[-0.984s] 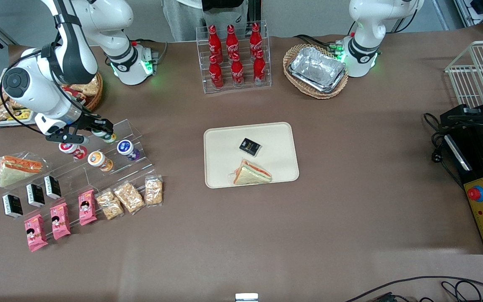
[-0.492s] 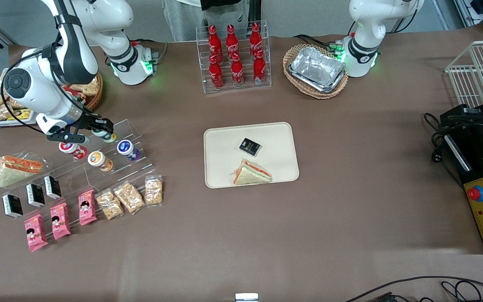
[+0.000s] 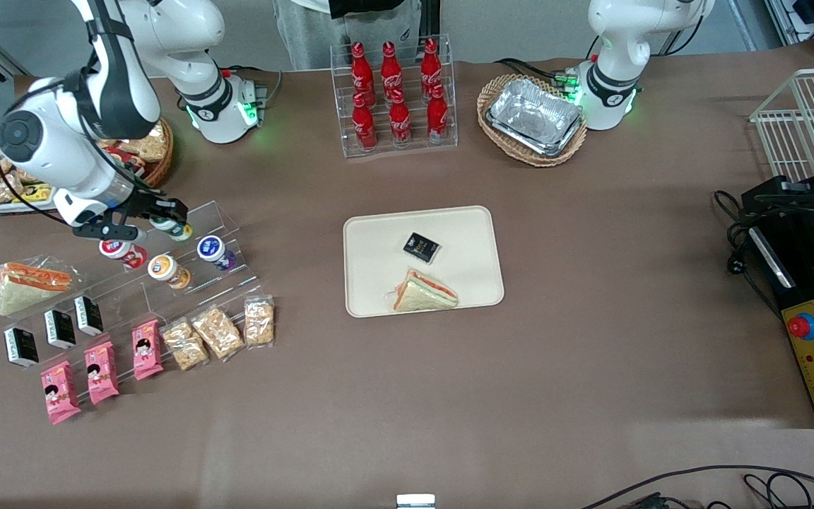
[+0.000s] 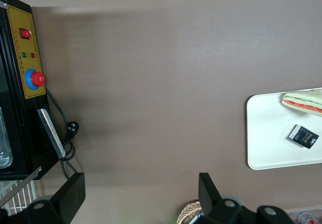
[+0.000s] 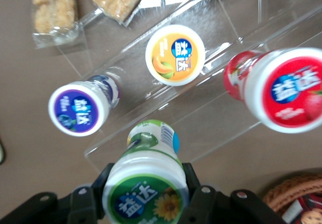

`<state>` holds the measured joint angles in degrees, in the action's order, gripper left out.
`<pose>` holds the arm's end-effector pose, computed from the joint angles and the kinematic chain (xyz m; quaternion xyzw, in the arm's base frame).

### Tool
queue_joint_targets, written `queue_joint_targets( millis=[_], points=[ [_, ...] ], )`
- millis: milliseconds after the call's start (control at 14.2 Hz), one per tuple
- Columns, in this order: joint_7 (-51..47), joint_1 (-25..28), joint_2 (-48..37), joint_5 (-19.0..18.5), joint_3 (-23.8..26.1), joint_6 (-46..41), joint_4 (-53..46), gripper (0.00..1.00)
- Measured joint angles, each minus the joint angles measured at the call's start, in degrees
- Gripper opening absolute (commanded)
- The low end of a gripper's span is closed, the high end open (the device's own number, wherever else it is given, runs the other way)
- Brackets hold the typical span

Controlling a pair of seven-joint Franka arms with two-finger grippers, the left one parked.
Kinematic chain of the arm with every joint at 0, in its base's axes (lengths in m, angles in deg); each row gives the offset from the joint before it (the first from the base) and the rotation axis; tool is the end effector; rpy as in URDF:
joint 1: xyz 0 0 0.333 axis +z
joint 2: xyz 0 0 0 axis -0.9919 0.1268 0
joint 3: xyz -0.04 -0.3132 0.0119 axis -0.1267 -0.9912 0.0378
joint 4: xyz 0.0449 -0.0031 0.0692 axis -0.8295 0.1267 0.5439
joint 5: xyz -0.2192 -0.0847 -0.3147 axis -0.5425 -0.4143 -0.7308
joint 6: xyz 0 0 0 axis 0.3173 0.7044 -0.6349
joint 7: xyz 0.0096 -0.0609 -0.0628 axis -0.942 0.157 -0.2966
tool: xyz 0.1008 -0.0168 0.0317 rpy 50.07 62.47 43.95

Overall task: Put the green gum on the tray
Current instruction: 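Close the right gripper on the green-label bottle, then lift the bottle and carry it over the cream tray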

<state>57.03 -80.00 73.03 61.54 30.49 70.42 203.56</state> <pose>0.4343 0.0042 0.3865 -0.9957 0.0660 0.0601 0.0230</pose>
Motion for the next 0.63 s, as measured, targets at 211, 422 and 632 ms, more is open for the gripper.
queue_joint_targets(
  millis=[211, 422, 632],
  points=[
    [0.3, 0.0, -0.6, 0.0, 0.0, -10.3, -8.7, 0.16],
    [0.3, 2.1, -0.7, 0.1, 0.3, -14.9, -15.2, 0.15],
    [-8.6, 10.7, 0.0, 0.4, 0.6, -17.0, -19.2, 0.12]
  ],
)
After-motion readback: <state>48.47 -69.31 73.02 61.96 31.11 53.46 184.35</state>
